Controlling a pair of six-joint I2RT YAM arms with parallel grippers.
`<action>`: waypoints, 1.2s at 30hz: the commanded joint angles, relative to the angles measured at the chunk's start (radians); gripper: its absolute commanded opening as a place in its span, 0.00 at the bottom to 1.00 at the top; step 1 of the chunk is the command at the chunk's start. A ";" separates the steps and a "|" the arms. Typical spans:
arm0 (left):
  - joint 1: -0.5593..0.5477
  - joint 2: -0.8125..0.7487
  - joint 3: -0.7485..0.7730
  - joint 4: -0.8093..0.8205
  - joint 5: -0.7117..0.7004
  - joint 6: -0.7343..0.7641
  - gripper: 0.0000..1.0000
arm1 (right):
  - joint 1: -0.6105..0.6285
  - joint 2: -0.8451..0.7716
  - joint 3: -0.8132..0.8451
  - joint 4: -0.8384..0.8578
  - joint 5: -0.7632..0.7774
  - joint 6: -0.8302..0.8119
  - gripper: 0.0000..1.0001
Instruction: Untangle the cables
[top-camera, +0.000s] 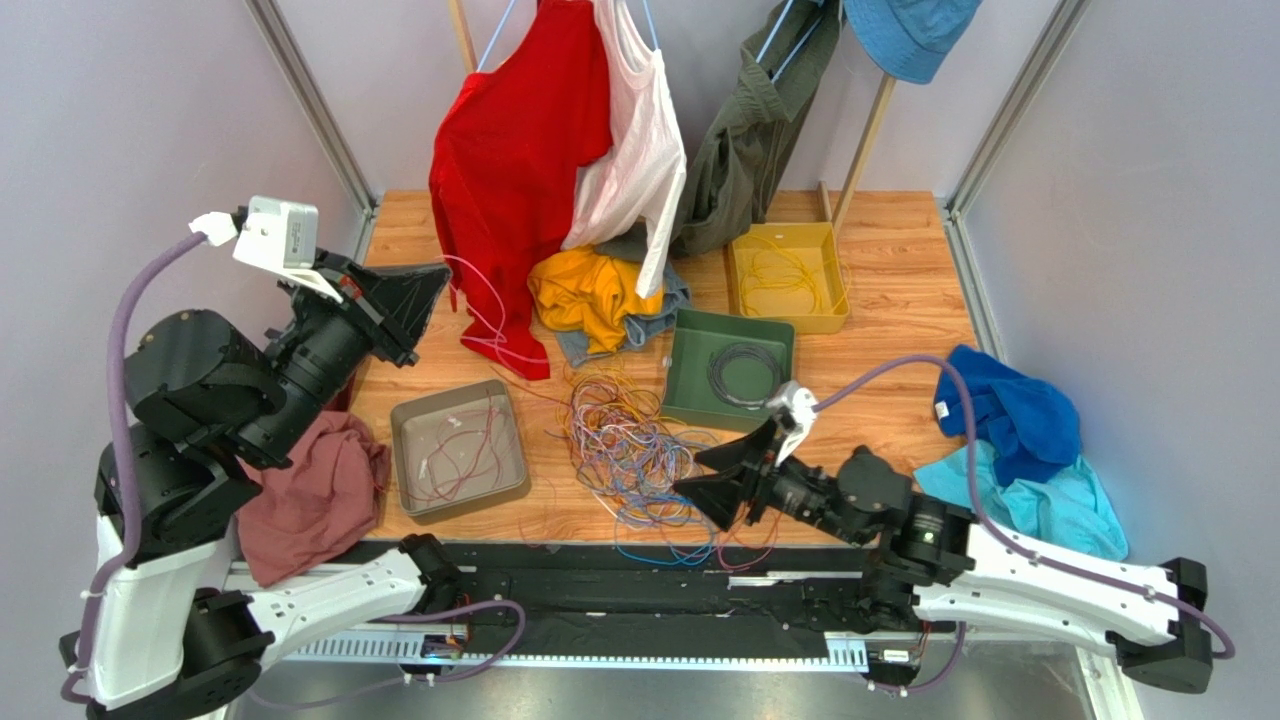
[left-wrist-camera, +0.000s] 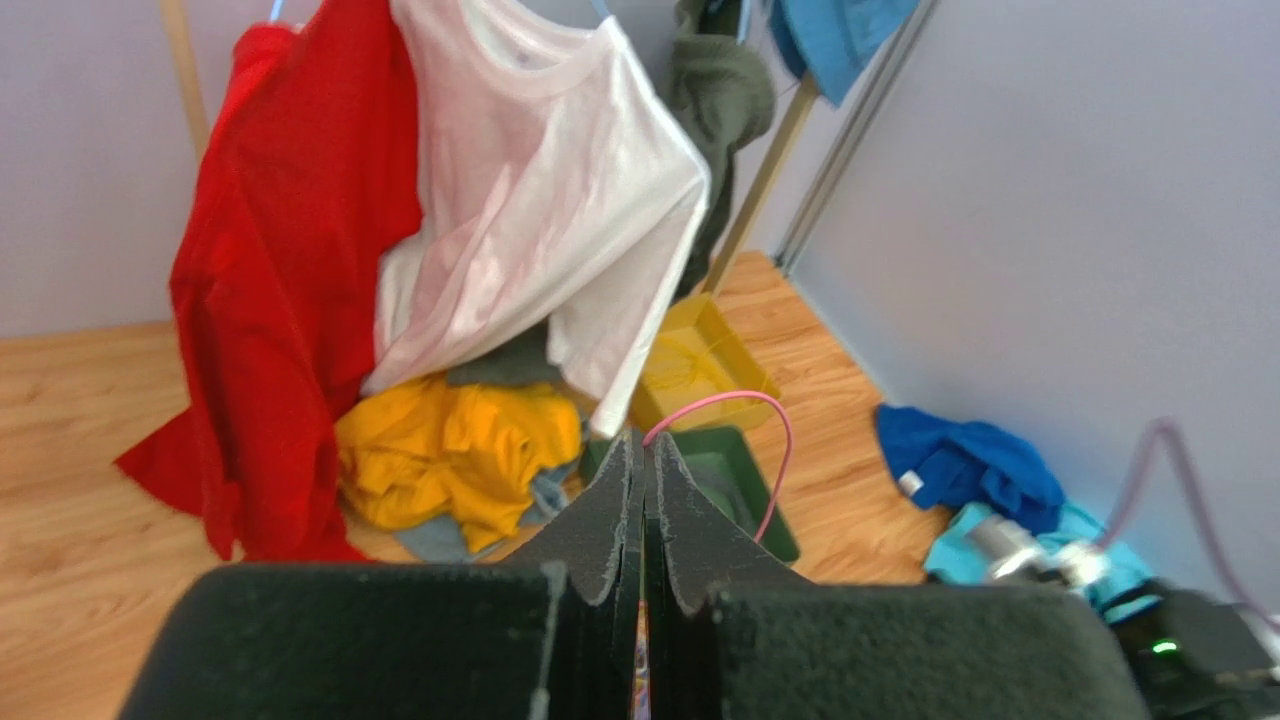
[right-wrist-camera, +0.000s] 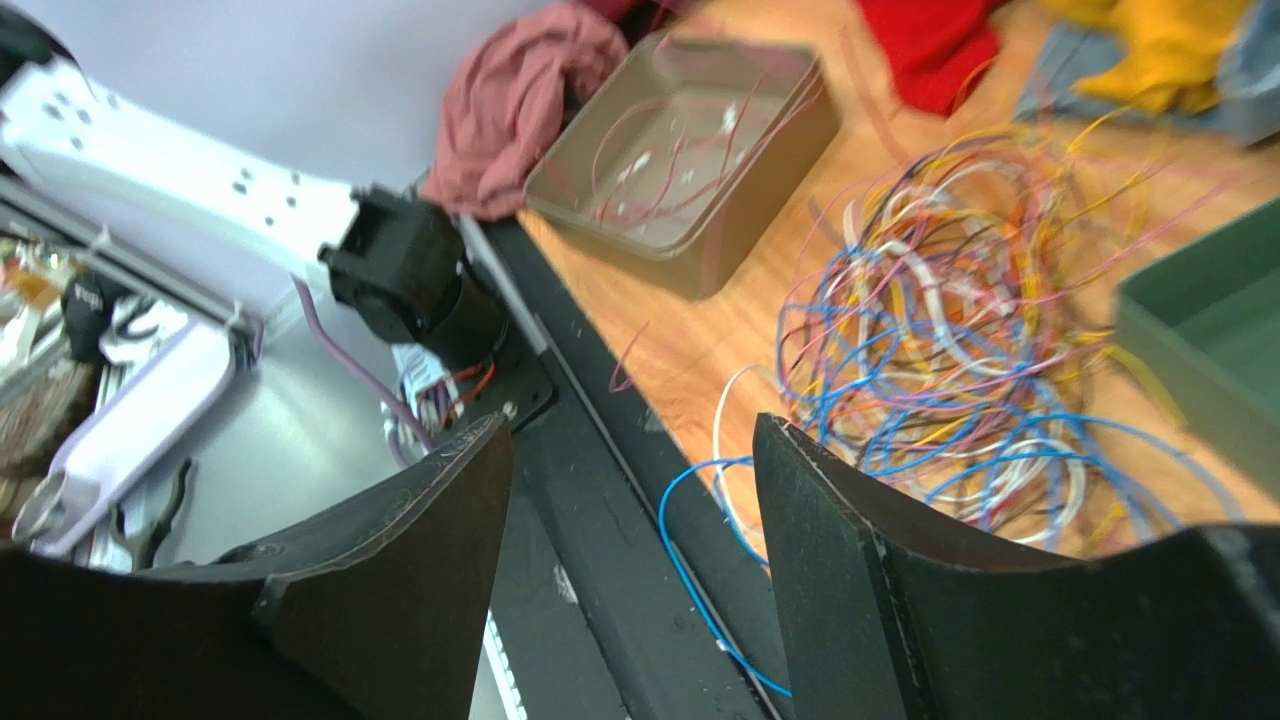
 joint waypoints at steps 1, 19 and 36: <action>-0.003 0.068 0.119 0.038 0.098 -0.030 0.00 | 0.004 0.178 -0.023 0.251 -0.121 0.049 0.64; -0.003 0.218 0.380 0.105 0.366 -0.116 0.00 | 0.057 0.337 -0.045 0.652 0.084 -0.043 0.69; -0.003 0.234 0.361 0.137 0.446 -0.165 0.00 | 0.060 0.594 -0.034 0.986 0.273 -0.054 0.72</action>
